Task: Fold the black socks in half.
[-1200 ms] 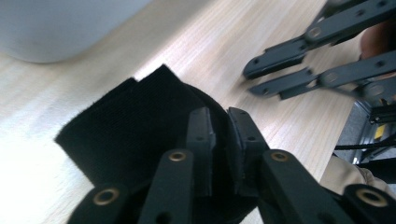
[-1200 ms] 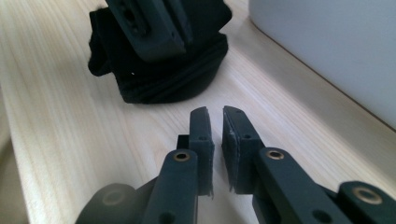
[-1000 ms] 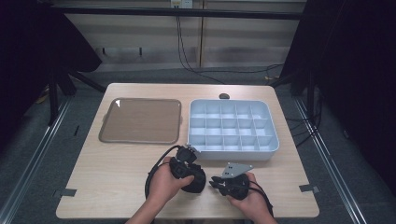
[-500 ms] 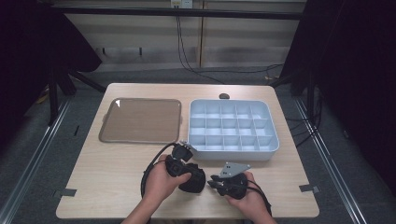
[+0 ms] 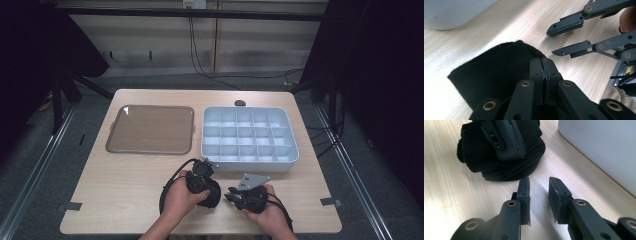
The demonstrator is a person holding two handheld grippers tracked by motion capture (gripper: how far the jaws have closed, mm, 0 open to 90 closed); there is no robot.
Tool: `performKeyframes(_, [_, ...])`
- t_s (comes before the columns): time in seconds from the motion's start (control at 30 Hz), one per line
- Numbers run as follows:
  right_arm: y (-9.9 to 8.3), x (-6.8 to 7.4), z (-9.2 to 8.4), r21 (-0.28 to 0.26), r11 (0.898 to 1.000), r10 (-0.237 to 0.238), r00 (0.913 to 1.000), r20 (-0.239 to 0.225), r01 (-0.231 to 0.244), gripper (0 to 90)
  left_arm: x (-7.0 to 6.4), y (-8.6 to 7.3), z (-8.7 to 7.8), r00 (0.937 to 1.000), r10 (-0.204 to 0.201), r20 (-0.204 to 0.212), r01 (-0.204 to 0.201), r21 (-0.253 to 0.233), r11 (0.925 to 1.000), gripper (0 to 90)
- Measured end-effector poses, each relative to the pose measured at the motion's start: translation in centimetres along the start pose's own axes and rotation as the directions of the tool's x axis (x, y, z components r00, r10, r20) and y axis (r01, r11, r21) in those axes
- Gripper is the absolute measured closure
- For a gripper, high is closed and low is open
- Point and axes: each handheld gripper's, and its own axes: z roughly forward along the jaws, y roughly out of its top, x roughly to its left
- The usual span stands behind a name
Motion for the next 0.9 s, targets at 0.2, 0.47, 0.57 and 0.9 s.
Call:
performKeyframes(0.2, [0.0, -0.1, -0.1, -0.005, 1.0, -0.002, 1.0, 0.002, 0.002, 70.9, -0.4, 0.1, -0.3, 0.9996, 0.025, -0.013, -0.025, 0.016, 0.9996, 84.4])
performKeyframes(0.47, [0.1, 0.0, 0.0, -0.004, 1.0, 0.005, 1.0, 0.0, -0.005, 70.1, -0.3, 0.1, -1.4, 0.9999, 0.012, 0.009, -0.012, -0.012, 0.9999, 78.2])
performKeyframes(0.57, [0.1, 0.0, 0.0, -0.004, 1.0, 0.004, 1.0, 0.001, -0.004, 69.5, -0.5, 0.3, -2.1, 0.9998, 0.018, -0.003, -0.018, -0.018, 0.9997, 75.7])
performKeyframes(0.9, [0.1, 0.1, 0.1, 0.003, 1.0, -0.004, 1.0, -0.004, 0.004, 69.2, 0.0, 0.5, -3.1, 0.9997, 0.023, -0.007, -0.023, -0.024, 0.9994, 73.6])
